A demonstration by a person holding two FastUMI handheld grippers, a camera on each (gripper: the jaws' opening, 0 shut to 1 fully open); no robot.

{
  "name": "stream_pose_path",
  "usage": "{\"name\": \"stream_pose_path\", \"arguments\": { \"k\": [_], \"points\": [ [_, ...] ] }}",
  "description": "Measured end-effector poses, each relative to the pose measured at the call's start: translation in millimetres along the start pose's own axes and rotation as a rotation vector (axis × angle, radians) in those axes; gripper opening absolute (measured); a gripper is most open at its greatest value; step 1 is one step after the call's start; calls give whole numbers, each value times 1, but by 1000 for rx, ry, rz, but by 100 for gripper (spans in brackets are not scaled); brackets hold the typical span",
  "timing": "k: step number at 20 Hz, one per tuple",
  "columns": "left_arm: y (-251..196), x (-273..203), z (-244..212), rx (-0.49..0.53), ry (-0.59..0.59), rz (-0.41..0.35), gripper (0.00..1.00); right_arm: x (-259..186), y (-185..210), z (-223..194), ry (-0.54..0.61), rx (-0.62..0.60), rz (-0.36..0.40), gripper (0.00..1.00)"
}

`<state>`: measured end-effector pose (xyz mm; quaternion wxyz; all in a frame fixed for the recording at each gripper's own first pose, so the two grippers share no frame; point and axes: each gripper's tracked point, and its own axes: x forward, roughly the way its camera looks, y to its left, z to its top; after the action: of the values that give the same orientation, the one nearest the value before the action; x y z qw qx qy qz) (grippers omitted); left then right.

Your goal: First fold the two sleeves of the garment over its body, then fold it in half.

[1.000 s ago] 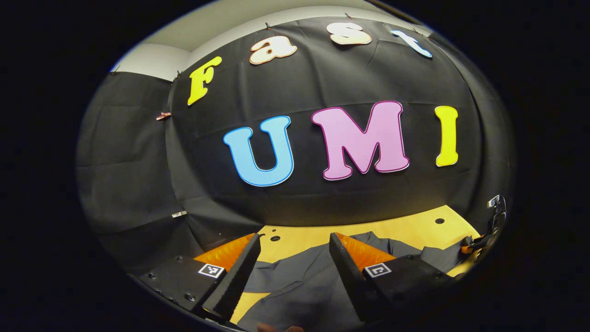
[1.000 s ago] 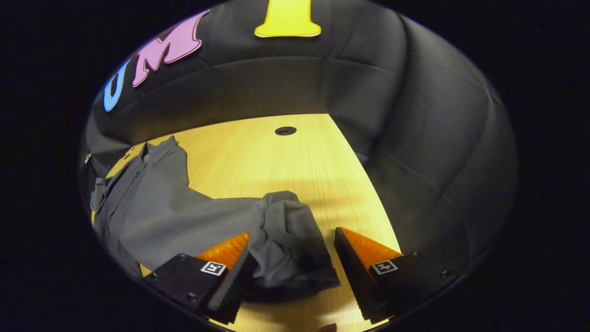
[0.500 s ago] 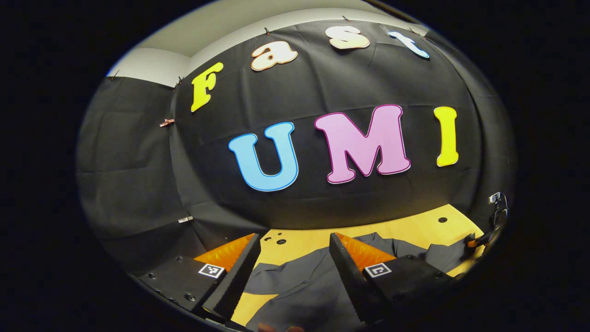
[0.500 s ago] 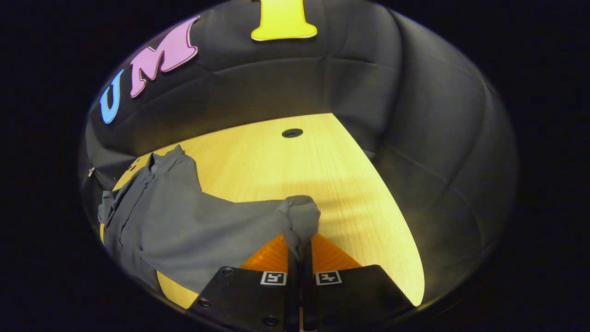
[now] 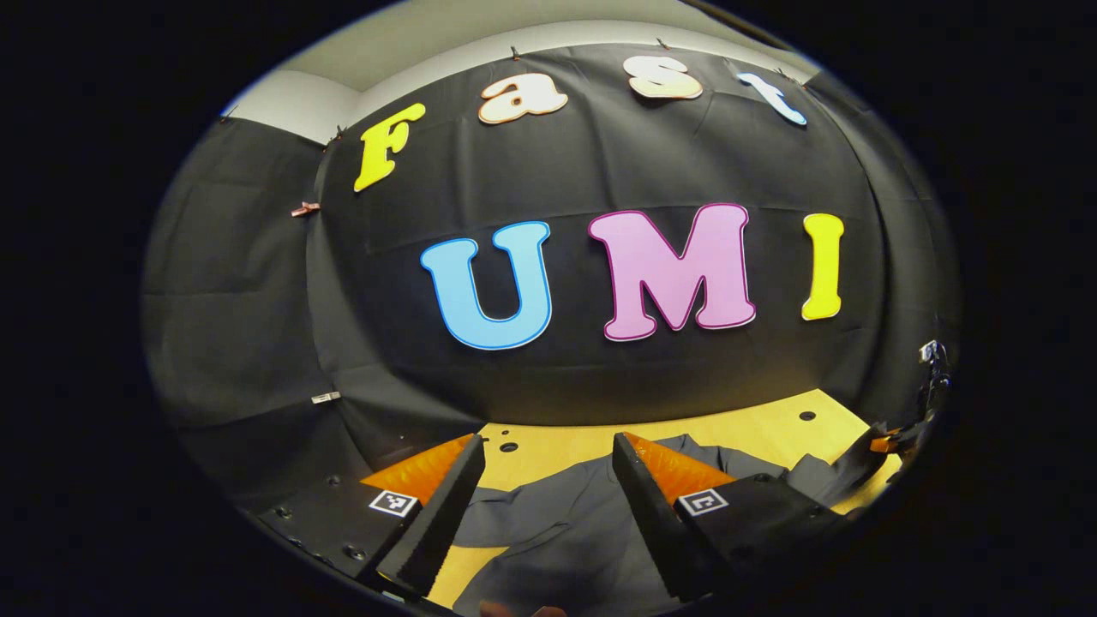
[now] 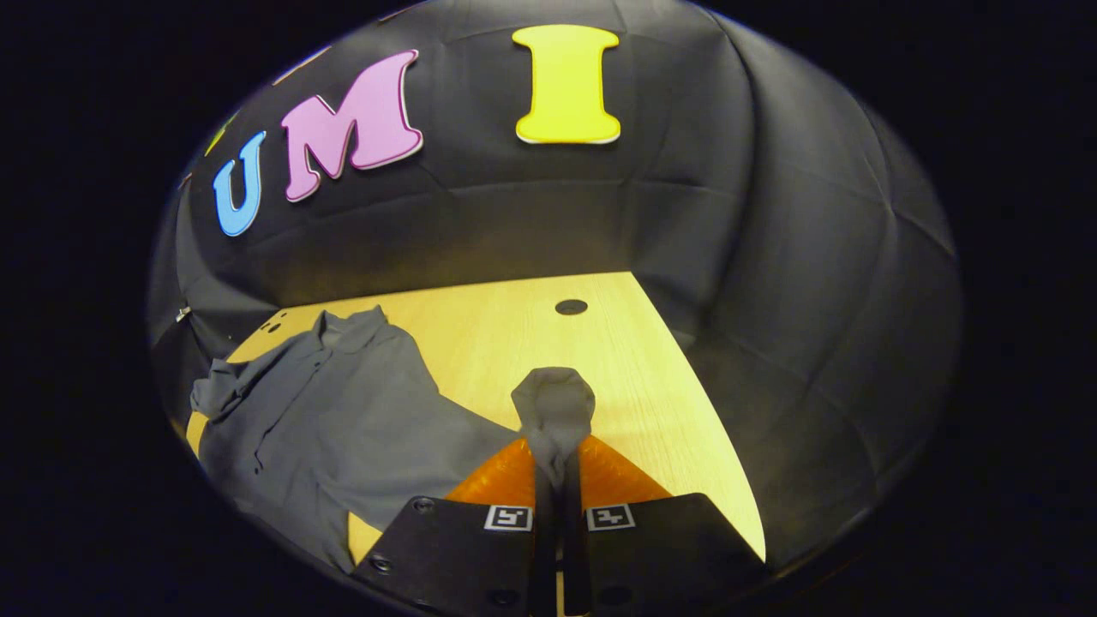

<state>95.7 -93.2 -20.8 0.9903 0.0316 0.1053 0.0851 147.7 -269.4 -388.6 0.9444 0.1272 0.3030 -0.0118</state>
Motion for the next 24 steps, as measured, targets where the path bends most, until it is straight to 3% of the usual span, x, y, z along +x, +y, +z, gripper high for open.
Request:
{"name": "stream_pose_path", "arguments": {
  "k": [7,13,17,24],
  "points": [
    [65,25,-22,-69,-5,-54,95,-75,54,59,-132,9,-63,8],
    [124,39,-27,-8,-68,-118,95,-117,134,98,-219,-24,-80,8],
    [162,50,-40,-27,-74,-126,95,-119,205,113,-246,-43,-35,8],
    [235,73,-85,-46,-31,-98,95,-97,357,112,-243,-101,115,8]
  ]
}}
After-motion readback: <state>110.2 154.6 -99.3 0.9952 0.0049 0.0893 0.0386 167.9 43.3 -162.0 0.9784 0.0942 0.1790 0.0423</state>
